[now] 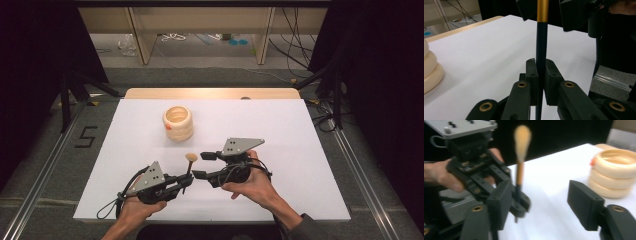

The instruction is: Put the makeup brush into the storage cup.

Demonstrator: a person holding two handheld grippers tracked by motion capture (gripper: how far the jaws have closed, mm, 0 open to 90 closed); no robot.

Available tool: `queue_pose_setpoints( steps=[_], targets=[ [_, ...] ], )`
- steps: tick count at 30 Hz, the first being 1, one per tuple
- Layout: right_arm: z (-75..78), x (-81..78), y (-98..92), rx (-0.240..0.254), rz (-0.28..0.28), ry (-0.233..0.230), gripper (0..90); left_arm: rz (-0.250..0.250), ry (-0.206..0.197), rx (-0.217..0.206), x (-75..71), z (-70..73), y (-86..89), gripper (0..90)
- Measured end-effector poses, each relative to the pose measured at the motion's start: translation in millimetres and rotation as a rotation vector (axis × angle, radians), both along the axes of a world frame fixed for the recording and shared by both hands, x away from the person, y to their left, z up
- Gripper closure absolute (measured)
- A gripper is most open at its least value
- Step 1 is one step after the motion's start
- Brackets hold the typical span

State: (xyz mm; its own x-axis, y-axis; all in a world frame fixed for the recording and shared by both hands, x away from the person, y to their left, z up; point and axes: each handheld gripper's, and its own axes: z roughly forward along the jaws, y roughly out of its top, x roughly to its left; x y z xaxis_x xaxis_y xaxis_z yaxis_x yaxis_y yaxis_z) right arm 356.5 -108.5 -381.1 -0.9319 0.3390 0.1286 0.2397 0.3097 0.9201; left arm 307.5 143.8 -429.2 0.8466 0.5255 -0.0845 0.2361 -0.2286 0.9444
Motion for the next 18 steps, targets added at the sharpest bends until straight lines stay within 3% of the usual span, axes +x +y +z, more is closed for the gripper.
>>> queue_pose_setpoints(
  steps=[1, 2, 5, 6, 10, 18],
  targets=[
    [-0.6, 0.3, -3.2, 0.0, -0.02, -0.004, 32.8, -0.04, 0.037, -0.036, -1.5, -0.8, -2.1, 83.5],
    [-1.5, 0.7, -6.3, -0.001, -0.039, -0.009, 31.2, 0.011, 0.009, -0.008, 0.6, 0.2, 1.3, 83.5],
    [-4.7, 0.6, -14.9, -0.003, -0.086, -0.018, 28.5, 0.058, 0.004, -0.005, 2.0, 1.3, 4.8, 83.5],
    [-5.3, 1.1, -18.6, -0.007, -0.104, -0.037, 27.9, 0.064, 0.001, -0.007, 2.7, 1.4, 5.7, 83.5],
    [-8.7, 2.9, -29.6, 0.016, -0.158, -0.041, 26.1, 0.084, 0.002, -0.003, 4.3, 2.4, 9.5, 83.5],
    [-13.7, 1.8, -44.3, 0.02, -0.21, -0.05, 23.9, 0.097, -0.009, -0.007, 7.0, 3.7, 13.6, 83.5]
  ],
)
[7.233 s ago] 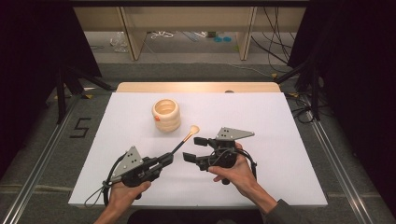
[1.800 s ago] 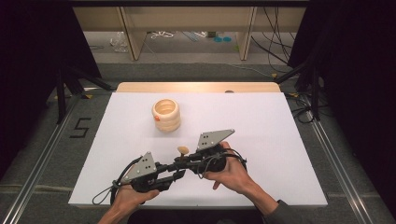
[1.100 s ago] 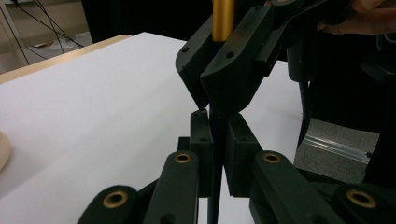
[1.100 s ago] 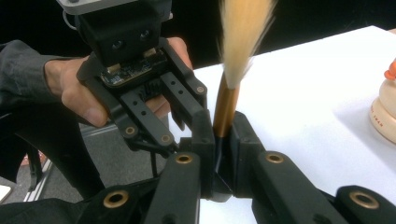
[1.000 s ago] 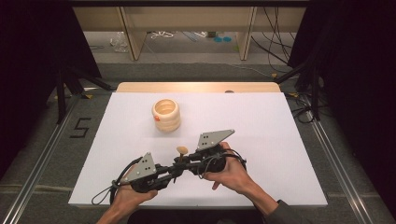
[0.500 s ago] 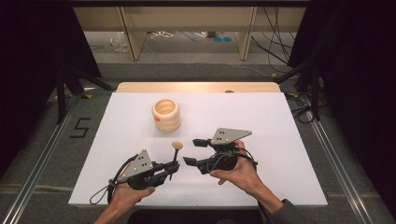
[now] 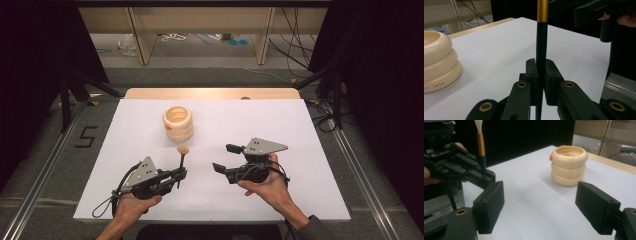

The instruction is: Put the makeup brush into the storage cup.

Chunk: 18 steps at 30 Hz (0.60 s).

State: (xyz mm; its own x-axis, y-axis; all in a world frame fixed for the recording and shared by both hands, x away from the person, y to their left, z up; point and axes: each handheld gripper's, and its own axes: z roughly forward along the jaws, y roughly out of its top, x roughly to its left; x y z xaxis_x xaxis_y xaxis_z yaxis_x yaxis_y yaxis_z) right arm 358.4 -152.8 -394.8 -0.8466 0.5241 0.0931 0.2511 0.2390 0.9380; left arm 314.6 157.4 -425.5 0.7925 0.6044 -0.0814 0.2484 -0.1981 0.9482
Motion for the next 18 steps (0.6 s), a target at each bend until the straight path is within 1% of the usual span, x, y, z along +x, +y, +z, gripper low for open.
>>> queue_pose_setpoints(
  steps=[2, 3, 4, 5, 6, 7, 8, 9, 10, 11, 12, 13, 14, 15, 16, 18],
  targets=[
    [-1.6, -0.7, -3.4, 0.001, -0.004, -0.006, 23.3, 0.007, 0.001, -0.002, 0.5, 0.5, 0.9, 83.5],
    [-2.1, -1.6, -5.8, -0.008, -0.007, 0.002, 22.1, 0.002, -0.005, -0.007, 1.3, 0.4, 1.4, 83.5],
    [-2.8, -2.5, -7.7, -0.008, -0.012, 0.009, 22.0, 0.007, -0.004, 0.002, 1.0, 1.1, 2.1, 83.5],
    [-4.4, -2.8, -9.0, 0.001, -0.008, 0.009, 21.9, 0.011, 0.0, -0.003, 1.0, 1.0, 2.3, 83.5],
    [-4.9, -3.3, -12.1, -0.013, -0.016, 0.004, 21.7, 0.012, -0.001, -0.002, 1.4, 1.2, 2.8, 83.5],
    [-6.4, -3.8, -13.6, -0.003, -0.02, 0.012, 21.7, 0.013, -0.003, -0.003, 1.7, 1.2, 3.2, 83.5],
    [-6.9, -4.3, -16.6, -0.011, -0.03, 0.01, 21.7, 0.015, -0.005, 0.007, 1.8, 1.7, 3.9, 83.5],
    [-7.8, -4.5, -18.7, -0.005, -0.03, 0.014, 21.7, 0.014, -0.006, 0.005, 2.1, 1.6, 4.0, 83.5],
    [-8.1, -5.0, -21.4, -0.008, -0.041, 0.01, 21.7, 0.02, 0.001, -0.005, 2.0, 1.2, 3.9, 83.5],
    [-8.5, -5.4, -23.5, -0.002, -0.044, 0.009, 21.7, 0.019, -0.006, 0.002, 2.7, 1.6, 4.7, 83.5],
    [-8.5, -6.0, -25.7, 0.001, -0.052, 0.012, 21.7, 0.021, -0.007, 0.001, 3.2, 1.6, 5.2, 83.5],
    [-9.0, -6.2, -27.5, 0.014, -0.053, 0.008, 21.7, 0.029, 0.0, -0.007, 3.0, 1.3, 5.3, 83.5],
    [-9.2, -6.9, -29.9, 0.014, -0.056, 0.008, 21.7, 0.026, -0.008, 0.001, 3.5, 1.7, 6.3, 83.5],
    [-9.8, -7.7, -31.4, 0.018, -0.065, 0.009, 21.7, 0.027, -0.008, 0.001, 3.7, 1.9, 6.8, 83.5],
    [-10.3, -8.7, -33.7, 0.014, -0.067, 0.009, 21.7, 0.033, -0.002, -0.007, 3.8, 1.9, 6.9, 83.5],
    [-12.1, -10.3, -37.2, 0.01, -0.078, 0.006, 21.7, 0.035, -0.012, -0.002, 5.2, 2.5, 8.3, 83.5]
  ],
)
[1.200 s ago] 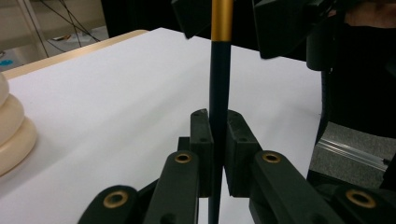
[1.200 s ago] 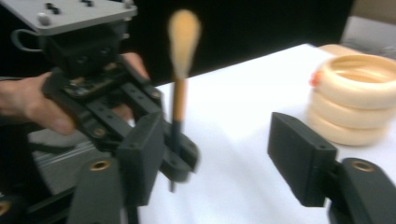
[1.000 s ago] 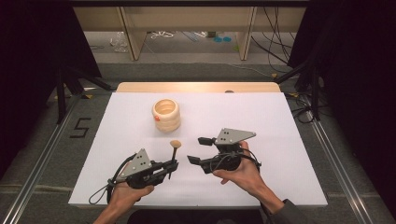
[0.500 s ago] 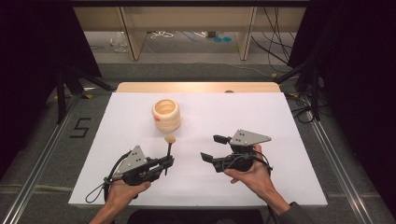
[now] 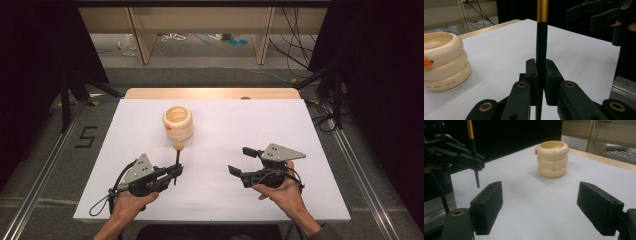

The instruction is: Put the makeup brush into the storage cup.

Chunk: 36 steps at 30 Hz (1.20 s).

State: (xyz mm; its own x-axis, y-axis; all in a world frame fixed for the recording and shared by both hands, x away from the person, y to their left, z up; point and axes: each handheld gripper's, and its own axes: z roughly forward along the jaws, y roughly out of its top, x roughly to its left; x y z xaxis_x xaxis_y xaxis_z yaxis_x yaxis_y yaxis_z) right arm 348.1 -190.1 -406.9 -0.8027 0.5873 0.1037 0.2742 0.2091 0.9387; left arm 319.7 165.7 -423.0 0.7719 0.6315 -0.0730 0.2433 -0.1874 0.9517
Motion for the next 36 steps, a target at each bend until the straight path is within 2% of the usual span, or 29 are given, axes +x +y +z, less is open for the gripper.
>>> queue_pose_setpoints(
  steps=[1, 3, 5, 11, 14, 23, 26, 29, 32, 33, 36],
  targets=[
    [-1.0, -0.3, -1.5, 0.002, 0.003, 0.0, 21.7, -0.002, -0.001, -0.014, 1.0, -0.6, 0.0, 83.5],
    [-2.7, -1.6, -4.7, 0.013, -0.008, 0.001, 21.7, 0.006, 0.001, 0.002, 2.1, 0.1, 1.8, 83.5],
    [-3.5, -1.9, -9.0, 0.0, -0.019, 0.003, 21.7, 0.02, 0.011, -0.004, 3.4, 0.1, 2.5, 83.5],
    [-6.0, -4.3, -16.6, 0.004, -0.04, 0.006, 21.7, 0.031, 0.0, -0.006, 10.0, 2.5, 5.1, 83.5],
    [-7.9, -5.7, -17.7, 0.017, -0.045, -0.002, 21.8, 0.043, 0.001, -0.011, 12.9, 3.9, 6.3, 83.5],
    [-11.0, -7.8, -22.1, 0.005, -0.061, 0.011, 21.9, 0.073, -0.009, -0.019, 24.3, 10.9, 10.7, 83.5],
    [-11.6, -8.0, -23.0, 0.027, -0.058, 0.004, 22.0, 0.078, -0.011, -0.018, 27.7, 11.9, 10.2, 83.5],
    [-10.2, -8.8, -25.9, 0.016, -0.061, 0.004, 22.1, 0.086, -0.015, -0.012, 31.1, 13.1, 10.3, 83.5],
    [-11.4, -10.0, -26.3, 0.039, -0.074, -0.004, 22.1, 0.1, -0.018, -0.019, 35.8, 15.1, 11.3, 83.5],
    [-11.0, -10.7, -27.6, 0.024, -0.076, -0.001, 22.1, 0.103, -0.021, -0.02, 37.7, 15.8, 11.7, 83.5],
    [-11.7, -11.7, -27.9, 0.023, -0.069, 0.008, 22.2, 0.115, -0.021, -0.028, 43.1, 17.6, 12.1, 83.5]
  ],
)
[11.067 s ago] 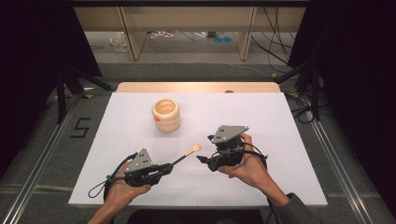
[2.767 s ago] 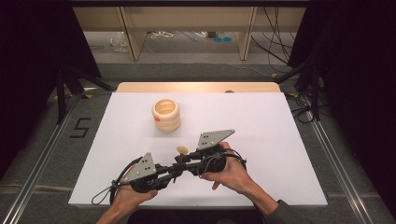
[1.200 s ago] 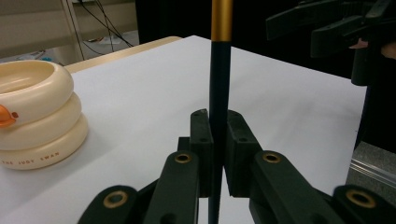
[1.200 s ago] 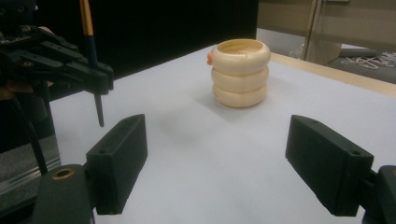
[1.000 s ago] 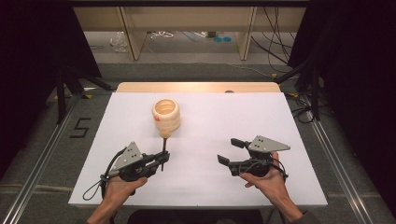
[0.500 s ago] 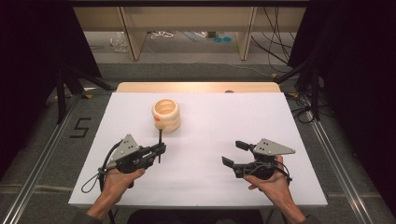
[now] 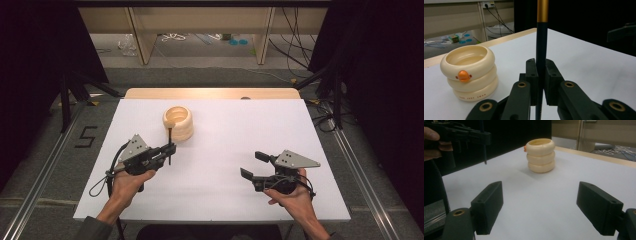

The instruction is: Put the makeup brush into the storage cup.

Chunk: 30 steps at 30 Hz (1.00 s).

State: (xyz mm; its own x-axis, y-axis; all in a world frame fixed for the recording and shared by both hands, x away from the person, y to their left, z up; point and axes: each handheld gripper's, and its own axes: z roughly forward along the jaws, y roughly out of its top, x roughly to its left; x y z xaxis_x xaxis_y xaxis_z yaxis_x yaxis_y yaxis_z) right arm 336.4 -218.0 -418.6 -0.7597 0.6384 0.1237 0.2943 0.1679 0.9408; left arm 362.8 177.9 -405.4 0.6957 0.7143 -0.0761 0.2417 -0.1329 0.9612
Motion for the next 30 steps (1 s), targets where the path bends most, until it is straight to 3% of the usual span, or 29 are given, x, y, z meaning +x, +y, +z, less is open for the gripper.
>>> queue_pose_setpoints(
  steps=[10, 30],
  targets=[
    [-2.7, -0.1, 0.5, 0.012, 0.004, 0.004, 22.6, 0.035, 0.004, 0.019, 19.8, 2.5, 1.2, 83.5],
    [-2.7, -0.6, 0.0, 0.022, -0.013, 0.005, 17.8, 0.111, -0.006, -0.015, 62.8, 18.1, 7.0, 83.5]
  ],
)
